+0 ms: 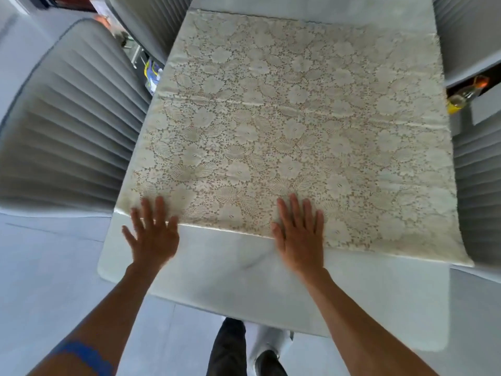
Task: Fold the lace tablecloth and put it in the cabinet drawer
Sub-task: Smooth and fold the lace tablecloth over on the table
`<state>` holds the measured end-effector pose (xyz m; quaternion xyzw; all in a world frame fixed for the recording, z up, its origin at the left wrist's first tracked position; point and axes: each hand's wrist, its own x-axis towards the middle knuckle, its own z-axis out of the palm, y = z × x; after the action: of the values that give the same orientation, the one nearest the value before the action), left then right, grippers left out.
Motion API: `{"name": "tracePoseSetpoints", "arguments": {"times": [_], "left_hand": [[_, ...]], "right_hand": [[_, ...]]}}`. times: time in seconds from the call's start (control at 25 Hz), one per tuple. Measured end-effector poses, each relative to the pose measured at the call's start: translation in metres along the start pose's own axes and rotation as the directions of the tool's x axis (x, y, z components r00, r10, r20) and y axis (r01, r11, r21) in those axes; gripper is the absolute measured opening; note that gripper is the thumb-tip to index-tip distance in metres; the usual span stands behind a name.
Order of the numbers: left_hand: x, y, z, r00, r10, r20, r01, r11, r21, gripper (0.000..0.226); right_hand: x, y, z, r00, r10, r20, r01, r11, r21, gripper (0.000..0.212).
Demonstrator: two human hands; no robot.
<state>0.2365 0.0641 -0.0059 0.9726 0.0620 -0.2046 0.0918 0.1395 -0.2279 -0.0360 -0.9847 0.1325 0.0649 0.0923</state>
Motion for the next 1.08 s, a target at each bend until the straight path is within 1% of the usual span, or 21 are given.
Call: {"name": "tracePoseSetpoints", "arguments": {"times": [0.04, 0.08, 0.12, 0.16, 0.2, 0.24, 0.28, 0.32, 0.36, 0.4, 0.48, 0.52, 0.56, 0.6, 0.64, 0.68, 0.76, 0.84, 0.96, 1.04, 1.08], "left_hand": [[0.000, 0.006, 0.000, 1.000, -0.028, -0.009, 0.028, 1.000, 0.008, 0.061], [-0.001, 0.012, 0.001, 0.998, 0.018, -0.059, -0.015, 0.999, 0.039, 0.061], [-0.005, 0.025, 0.006, 0.984, 0.142, -0.105, -0.133, 0.988, 0.084, 0.063], [-0.014, 0.041, 0.012, 0.951, 0.290, -0.105, -0.281, 0.955, 0.099, 0.064], [-0.022, 0.056, 0.021, 0.907, 0.412, -0.085, -0.404, 0.910, 0.095, 0.065], [-0.032, 0.077, 0.028, 0.891, 0.453, -0.031, -0.451, 0.890, 0.060, 0.065], [-0.040, 0.094, 0.033, 0.904, 0.428, 0.008, -0.428, 0.903, 0.015, 0.066], [-0.046, 0.107, 0.034, 0.924, 0.381, 0.039, -0.381, 0.924, -0.010, 0.066], [-0.050, 0.117, 0.034, 0.944, 0.323, 0.060, -0.323, 0.946, -0.013, 0.067], [-0.051, 0.120, 0.031, 0.960, 0.269, 0.074, -0.271, 0.962, 0.017, 0.068], [-0.052, 0.123, 0.018, 0.967, 0.239, 0.094, -0.246, 0.967, 0.068, 0.070], [-0.054, 0.124, 0.013, 0.958, 0.261, 0.122, -0.270, 0.961, 0.062, 0.069], [-0.057, 0.127, 0.011, 0.942, 0.301, 0.149, -0.312, 0.949, 0.055, 0.072], [-0.062, 0.129, 0.011, 0.927, 0.337, 0.165, -0.353, 0.932, 0.079, 0.078], [-0.068, 0.131, 0.011, 0.914, 0.363, 0.184, -0.387, 0.915, 0.117, 0.083], [-0.072, 0.131, 0.012, 0.904, 0.391, 0.170, -0.416, 0.898, 0.143, 0.084], [-0.070, 0.130, 0.012, 0.882, 0.467, 0.063, -0.470, 0.858, 0.208, 0.065], [-0.060, 0.128, 0.010, 0.826, 0.559, -0.065, -0.508, 0.790, 0.342, 0.041], [-0.056, 0.120, 0.010, 0.759, 0.649, -0.046, -0.545, 0.672, 0.502, 0.035], [-0.054, 0.108, 0.015, 0.672, 0.739, -0.052, -0.584, 0.572, 0.576, 0.029], [-0.051, 0.103, 0.015, 0.646, 0.761, -0.051, -0.602, 0.550, 0.579, 0.037]], "right_hand": [[-0.005, 0.003, -0.004, 0.999, -0.026, 0.041, 0.025, 1.000, 0.016, 0.058], [-0.012, 0.010, -0.007, 0.997, -0.041, 0.072, 0.041, 0.999, 0.012, 0.059], [-0.019, 0.027, -0.010, 0.997, -0.001, 0.078, 0.001, 1.000, 0.006, 0.060], [-0.025, 0.051, -0.017, 0.991, 0.096, 0.096, -0.098, 0.995, 0.020, 0.062], [-0.032, 0.078, -0.024, 0.965, 0.234, 0.117, -0.240, 0.970, 0.040, 0.065], [-0.044, 0.108, -0.032, 0.917, 0.378, 0.130, -0.386, 0.922, 0.044, 0.068], [-0.058, 0.133, -0.039, 0.860, 0.492, 0.137, -0.502, 0.864, 0.051, 0.071], [-0.072, 0.153, -0.046, 0.818, 0.559, 0.136, -0.569, 0.820, 0.058, 0.074], [-0.082, 0.167, -0.050, 0.816, 0.567, 0.114, -0.575, 0.817, 0.048, 0.077], [-0.086, 0.173, -0.051, 0.831, 0.545, 0.111, -0.550, 0.835, 0.014, 0.080], [-0.082, 0.166, -0.055, 0.847, 0.514, 0.134, -0.516, 0.856, -0.018, 0.081], [-0.081, 0.159, -0.058, 0.863, 0.487, 0.136, -0.488, 0.872, -0.027, 0.077], [-0.083, 0.155, -0.059, 0.905, 0.411, 0.104, -0.411, 0.911, -0.026, 0.070], [-0.084, 0.151, -0.059, 0.960, 0.277, 0.051, -0.276, 0.961, -0.026, 0.065], [-0.084, 0.149, -0.061, 0.988, 0.152, 0.004, -0.151, 0.988, -0.041, 0.061], [-0.081, 0.149, -0.061, 0.997, 0.077, -0.028, -0.079, 0.996, -0.047, 0.055], [-0.068, 0.146, -0.064, 0.996, 0.082, -0.031, -0.083, 0.996, -0.041, 0.039], [-0.054, 0.144, -0.068, 0.994, 0.106, -0.017, -0.107, 0.992, -0.062, 0.031], [-0.053, 0.133, -0.065, 0.999, -0.019, -0.038, 0.016, 0.997, -0.070, 0.027], [-0.057, 0.118, -0.062, 0.995, -0.086, -0.046, 0.082, 0.993, -0.085, 0.014], [-0.056, 0.114, -0.061, 0.995, -0.078, -0.056, 0.074, 0.994, -0.077, 0.009]]}}
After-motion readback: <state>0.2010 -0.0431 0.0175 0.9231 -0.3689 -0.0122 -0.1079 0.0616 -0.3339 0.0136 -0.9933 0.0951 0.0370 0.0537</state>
